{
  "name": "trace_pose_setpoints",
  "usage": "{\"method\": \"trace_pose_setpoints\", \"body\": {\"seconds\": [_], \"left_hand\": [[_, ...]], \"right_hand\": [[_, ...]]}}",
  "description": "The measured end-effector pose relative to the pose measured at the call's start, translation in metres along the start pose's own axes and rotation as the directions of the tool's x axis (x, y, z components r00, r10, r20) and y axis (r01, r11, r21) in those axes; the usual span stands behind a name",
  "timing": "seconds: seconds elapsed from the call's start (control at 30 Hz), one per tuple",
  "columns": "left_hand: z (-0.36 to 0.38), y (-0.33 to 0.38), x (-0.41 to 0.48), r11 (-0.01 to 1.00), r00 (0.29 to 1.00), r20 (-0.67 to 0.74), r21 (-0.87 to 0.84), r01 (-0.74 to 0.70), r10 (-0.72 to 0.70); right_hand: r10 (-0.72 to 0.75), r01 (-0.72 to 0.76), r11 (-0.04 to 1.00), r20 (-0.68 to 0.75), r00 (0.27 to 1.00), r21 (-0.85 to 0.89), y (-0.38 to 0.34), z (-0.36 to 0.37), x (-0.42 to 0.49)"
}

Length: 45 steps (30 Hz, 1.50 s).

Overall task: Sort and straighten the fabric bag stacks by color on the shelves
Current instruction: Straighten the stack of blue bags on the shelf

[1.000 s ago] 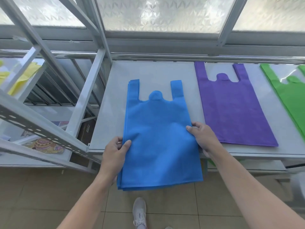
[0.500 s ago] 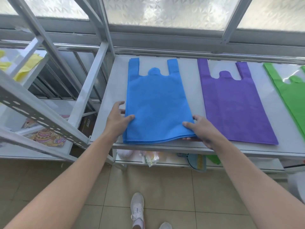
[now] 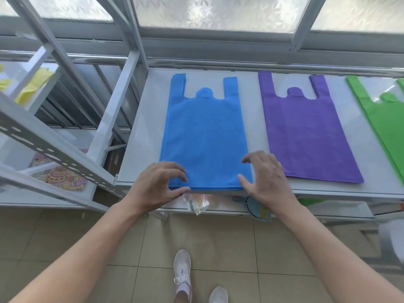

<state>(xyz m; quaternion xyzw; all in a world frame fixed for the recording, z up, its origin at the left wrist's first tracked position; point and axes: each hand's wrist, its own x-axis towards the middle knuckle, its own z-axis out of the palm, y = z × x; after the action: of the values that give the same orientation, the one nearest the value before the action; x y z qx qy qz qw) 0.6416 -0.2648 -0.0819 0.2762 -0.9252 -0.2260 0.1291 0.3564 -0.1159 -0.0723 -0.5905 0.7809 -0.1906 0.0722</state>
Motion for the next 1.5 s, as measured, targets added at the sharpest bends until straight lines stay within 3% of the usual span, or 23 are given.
{"method": "trace_pose_setpoints", "body": {"seconds": [0.13,0.4,0.57,0.73,0.93,1.07,1.27,1.5], "left_hand": [[0.001,-0.003,-0.006,0.990,1.000,0.001,0.142,-0.025,0.025],[-0.005,-0.008,-0.006,0.989,0.998,0.027,0.134,-0.055,0.052],[-0.013,-0.011,-0.002,0.996,0.996,-0.040,-0.044,0.081,-0.083],[-0.013,-0.012,0.004,0.957,0.969,-0.065,-0.187,0.223,-0.239],[-0.013,-0.011,0.003,0.950,0.970,-0.041,-0.215,0.224,-0.238],[-0.013,-0.009,-0.002,0.963,0.978,-0.058,-0.195,0.188,-0.202],[-0.005,-0.014,-0.020,0.973,0.989,-0.063,-0.196,0.120,-0.135],[0.000,-0.017,-0.028,0.996,0.991,-0.123,-0.085,0.034,-0.045]], "right_hand": [[-0.218,0.216,0.976,0.167,0.962,0.031,0.002,0.006,0.006],[-0.239,0.230,0.971,0.324,0.915,0.066,0.010,0.003,0.014],[-0.162,0.086,0.965,0.304,0.939,0.248,0.020,0.000,0.022],[-0.015,-0.117,0.895,0.290,0.957,0.430,0.019,-0.007,0.027],[0.016,-0.192,0.856,0.347,0.938,0.480,0.020,-0.011,0.030],[-0.032,-0.162,0.862,0.371,0.928,0.481,0.020,-0.013,0.023],[-0.159,0.044,0.939,0.315,0.936,0.341,0.025,-0.001,0.002],[-0.159,0.059,0.932,0.257,0.953,0.358,0.030,0.003,-0.004]]}}
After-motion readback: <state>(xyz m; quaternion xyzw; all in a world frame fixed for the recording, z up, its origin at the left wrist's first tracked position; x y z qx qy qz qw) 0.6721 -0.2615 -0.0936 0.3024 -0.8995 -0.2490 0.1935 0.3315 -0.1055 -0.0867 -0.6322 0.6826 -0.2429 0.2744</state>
